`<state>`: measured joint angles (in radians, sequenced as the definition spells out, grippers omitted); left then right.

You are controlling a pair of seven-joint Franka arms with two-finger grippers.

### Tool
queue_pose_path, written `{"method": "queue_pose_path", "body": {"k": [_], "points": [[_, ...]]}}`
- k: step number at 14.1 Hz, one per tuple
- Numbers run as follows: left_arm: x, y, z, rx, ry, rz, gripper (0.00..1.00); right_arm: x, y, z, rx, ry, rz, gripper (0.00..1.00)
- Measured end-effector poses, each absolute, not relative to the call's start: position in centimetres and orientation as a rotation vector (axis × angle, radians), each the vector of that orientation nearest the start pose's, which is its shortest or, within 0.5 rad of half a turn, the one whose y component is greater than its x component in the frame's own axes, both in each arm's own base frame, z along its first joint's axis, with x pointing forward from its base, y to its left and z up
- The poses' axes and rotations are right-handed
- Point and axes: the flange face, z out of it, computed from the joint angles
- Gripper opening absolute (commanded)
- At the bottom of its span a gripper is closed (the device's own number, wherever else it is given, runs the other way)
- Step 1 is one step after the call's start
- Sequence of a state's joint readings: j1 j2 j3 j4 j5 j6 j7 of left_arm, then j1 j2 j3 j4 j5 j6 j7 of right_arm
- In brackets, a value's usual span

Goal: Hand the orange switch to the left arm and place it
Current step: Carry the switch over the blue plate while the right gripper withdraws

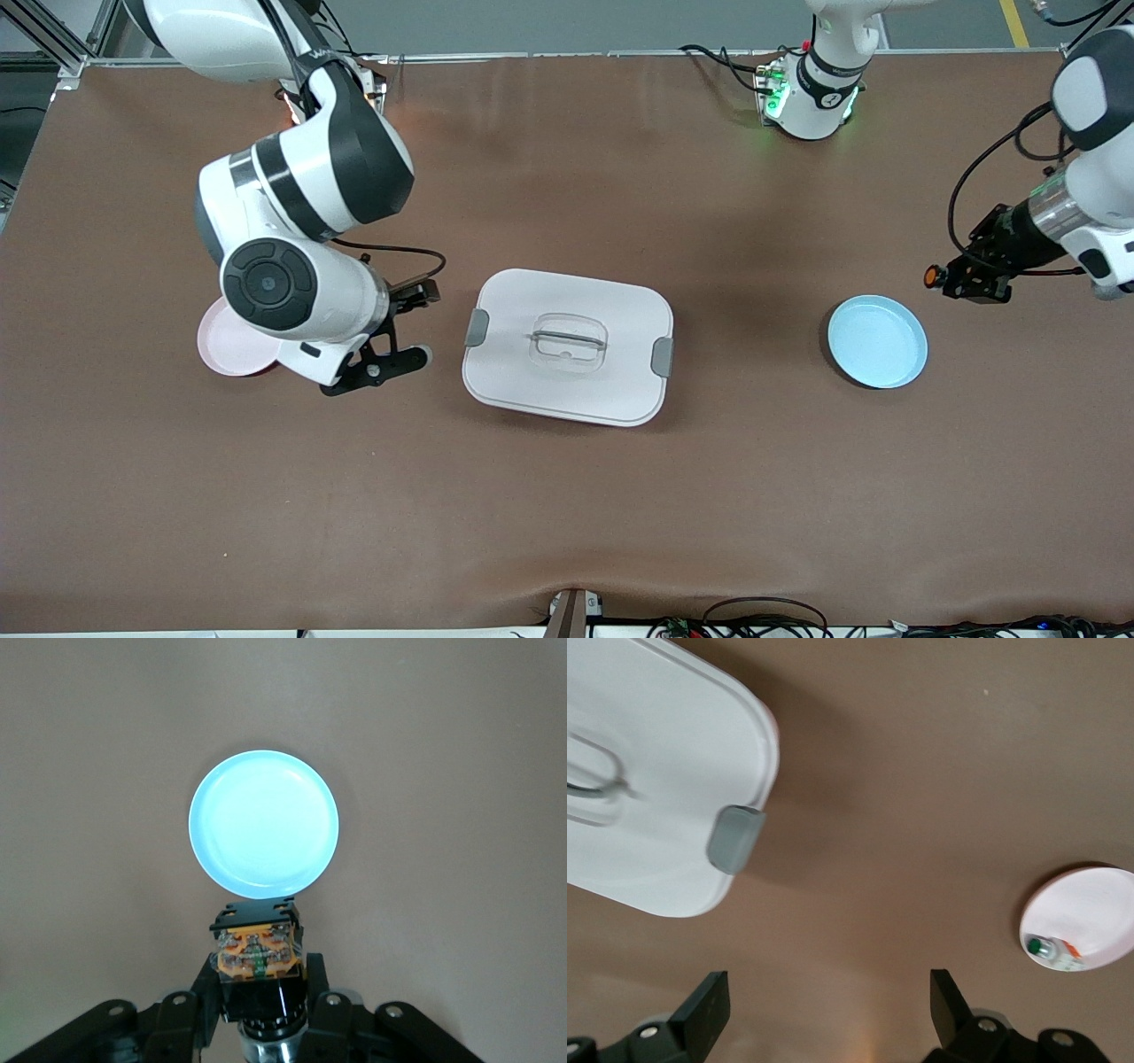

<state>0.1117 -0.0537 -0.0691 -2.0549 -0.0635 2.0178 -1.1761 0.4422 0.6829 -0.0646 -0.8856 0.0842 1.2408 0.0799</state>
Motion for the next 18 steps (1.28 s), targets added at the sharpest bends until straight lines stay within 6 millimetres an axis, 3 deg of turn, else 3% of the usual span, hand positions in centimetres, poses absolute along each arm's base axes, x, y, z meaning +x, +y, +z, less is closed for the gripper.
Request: {"method": "queue_pose_path", "body": {"k": [4,7,10,12,18], "points": [[52.4,3.5,40.7,-2.549,-1.953,-0.034,0.0,64.7,21.9,50.6,-3.104,-0.472,0.53,1.0],[51.7,4.7,37.7,-2.521,-1.983,-0.028,0.0,64.4,16.1,52.8,-3.094,-0.366,0.612,1.0],[51.9,5.0,34.9,-2.506,-1.986,0.003,0.0,64.5,12.0,53.9,-3.087,-0.277,0.629,1.0],[52.0,5.6,32.8,-2.491,-2.001,0.01,0.0,64.1,10.6,54.4,-3.079,-0.246,0.665,1.0],[52.2,5.9,26.0,-2.46,-1.995,0.092,0.0,64.0,9.4,54.5,-3.157,-0.208,0.701,1.0]]}}
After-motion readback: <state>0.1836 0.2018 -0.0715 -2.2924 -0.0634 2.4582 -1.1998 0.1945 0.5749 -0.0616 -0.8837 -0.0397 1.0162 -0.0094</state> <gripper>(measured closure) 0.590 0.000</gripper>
